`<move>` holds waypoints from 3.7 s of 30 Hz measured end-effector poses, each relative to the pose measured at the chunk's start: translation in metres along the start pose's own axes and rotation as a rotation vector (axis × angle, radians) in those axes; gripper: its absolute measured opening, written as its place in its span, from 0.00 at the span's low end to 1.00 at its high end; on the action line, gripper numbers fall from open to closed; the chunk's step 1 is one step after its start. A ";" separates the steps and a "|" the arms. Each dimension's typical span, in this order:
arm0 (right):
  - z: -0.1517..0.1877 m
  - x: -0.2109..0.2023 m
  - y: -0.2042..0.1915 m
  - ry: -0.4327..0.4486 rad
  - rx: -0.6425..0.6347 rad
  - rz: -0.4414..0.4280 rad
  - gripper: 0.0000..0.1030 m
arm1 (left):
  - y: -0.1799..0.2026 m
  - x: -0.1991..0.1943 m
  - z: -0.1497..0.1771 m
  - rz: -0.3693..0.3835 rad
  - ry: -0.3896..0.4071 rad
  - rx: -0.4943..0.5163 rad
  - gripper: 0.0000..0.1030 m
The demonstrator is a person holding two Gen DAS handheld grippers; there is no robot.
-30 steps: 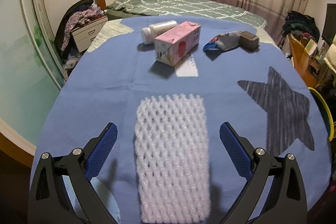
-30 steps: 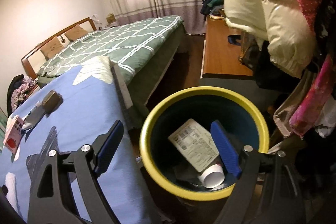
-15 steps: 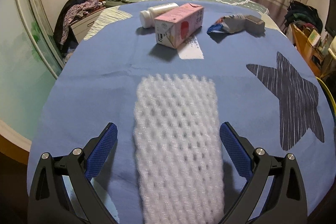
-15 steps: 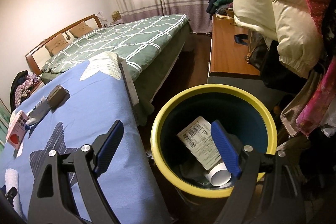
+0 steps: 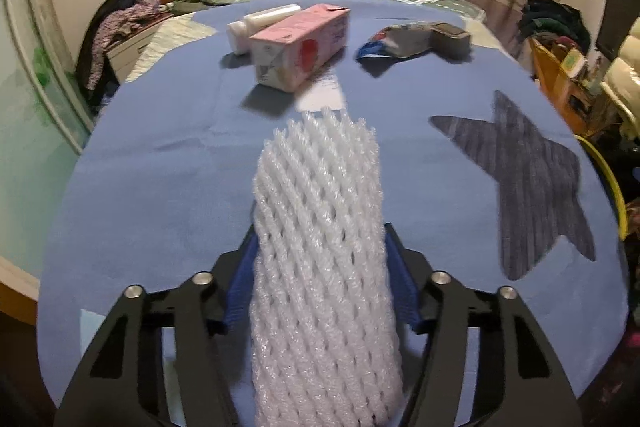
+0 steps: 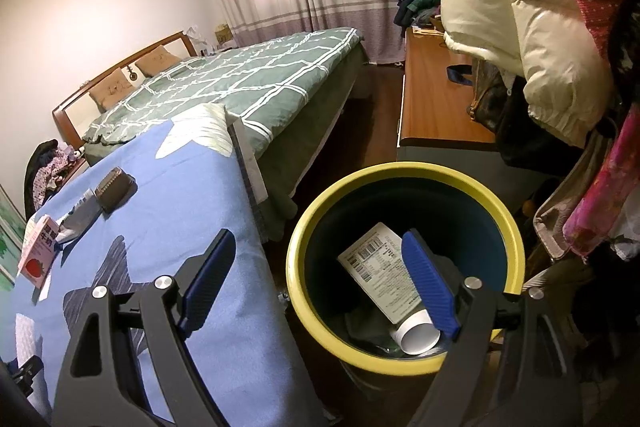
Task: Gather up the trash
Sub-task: 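Grasp the white foam net sleeve with the left gripper, then carry the foam sleeve with the left gripper and release it into the bin, then move both grippers back over the table toward the pink milk carton, then grasp the blue-white toothpaste tube with the right gripper and lift it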
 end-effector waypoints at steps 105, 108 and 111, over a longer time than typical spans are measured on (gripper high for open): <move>-0.039 0.115 -0.366 -0.274 -0.265 -0.276 0.25 | -0.083 -0.040 -0.176 0.021 0.491 -0.238 0.94; -0.031 0.102 -0.358 -0.272 -0.285 -0.300 0.21 | -0.081 -0.040 -0.175 0.021 0.491 -0.230 0.94; -0.024 0.090 -0.349 -0.267 -0.302 -0.323 0.21 | -0.078 -0.042 -0.172 0.020 0.490 -0.221 0.94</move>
Point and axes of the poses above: each gripper's, at about its wrist camera, not at the fingertips, and x roughly the way its jaws point, y to its right, z to its underside, the point moved 10 cm from there along x, roughly the way its jaws point, and after that the axes turned 13 degrees about -x, right-handed, at the moved point
